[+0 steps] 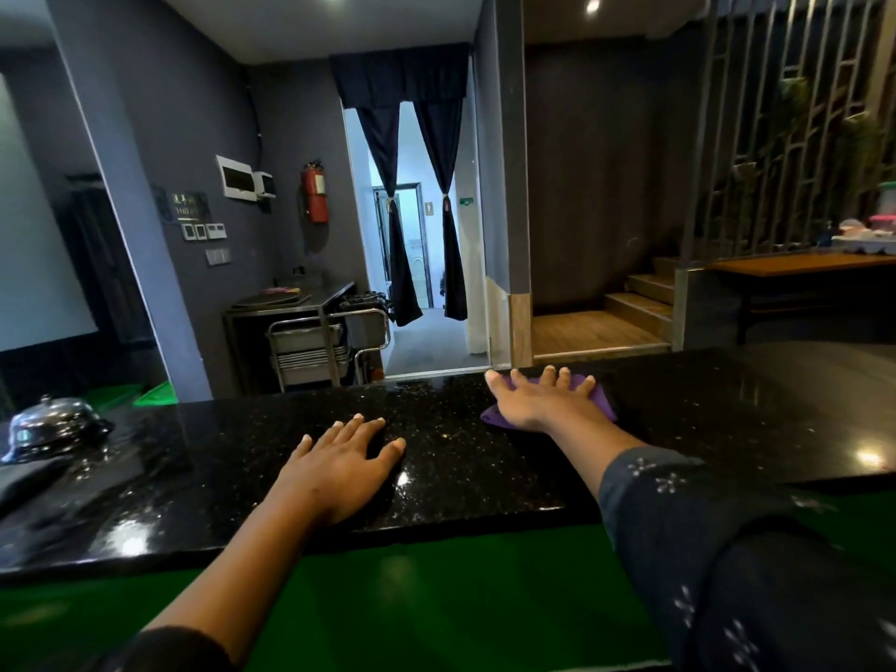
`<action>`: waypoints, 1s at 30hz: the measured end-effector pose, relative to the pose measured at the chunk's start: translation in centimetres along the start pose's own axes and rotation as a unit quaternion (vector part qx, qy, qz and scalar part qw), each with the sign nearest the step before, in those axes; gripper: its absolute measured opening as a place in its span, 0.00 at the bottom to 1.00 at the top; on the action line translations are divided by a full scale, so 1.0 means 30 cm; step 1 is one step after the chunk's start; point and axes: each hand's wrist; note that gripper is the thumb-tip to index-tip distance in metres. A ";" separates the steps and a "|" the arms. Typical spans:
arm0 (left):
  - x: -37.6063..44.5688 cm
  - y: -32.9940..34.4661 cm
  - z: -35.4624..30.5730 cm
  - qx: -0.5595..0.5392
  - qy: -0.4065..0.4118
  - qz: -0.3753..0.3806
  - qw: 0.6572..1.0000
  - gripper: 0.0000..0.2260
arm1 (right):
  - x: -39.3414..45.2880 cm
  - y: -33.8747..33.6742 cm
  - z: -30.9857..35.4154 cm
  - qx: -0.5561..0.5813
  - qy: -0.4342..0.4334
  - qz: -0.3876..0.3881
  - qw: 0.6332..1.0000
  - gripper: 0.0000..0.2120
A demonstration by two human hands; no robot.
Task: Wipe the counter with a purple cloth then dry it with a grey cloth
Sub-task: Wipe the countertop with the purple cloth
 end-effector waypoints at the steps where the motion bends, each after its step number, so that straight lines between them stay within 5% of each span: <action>1: 0.002 0.001 -0.001 0.000 0.001 0.000 1.000 0.28 | 0.001 0.003 0.035 -0.008 -0.015 0.000 1.000 0.37; 7: 0.001 -0.004 -0.006 0.009 -0.003 0.002 1.000 0.28 | -0.039 0.068 0.221 -0.051 -0.215 0.047 0.974 0.30; 10: -0.016 -0.008 -0.002 0.010 0.001 0.007 1.000 0.28 | -0.016 0.027 0.171 -0.048 -0.239 0.058 0.968 0.27; 17: -0.005 -0.011 0.011 -0.005 0.002 0.011 1.000 0.27 | 0.204 -0.094 -0.162 -0.036 -0.023 0.020 0.999 0.26; 22: 0.012 0.006 0.008 0.000 0.005 0.000 1.000 0.27 | 0.178 -0.091 -0.134 -0.054 0.006 0.010 0.998 0.28; 30: -0.013 -0.008 0.001 0.002 0.001 0.010 1.000 0.26 | -0.034 0.053 0.199 -0.057 -0.232 0.051 0.970 0.31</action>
Point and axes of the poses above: each hand's wrist, its own x-axis towards the middle knuckle, its own y-axis out of the palm, z = x × y, and after that the axes turned 4 degrees about z, right-handed
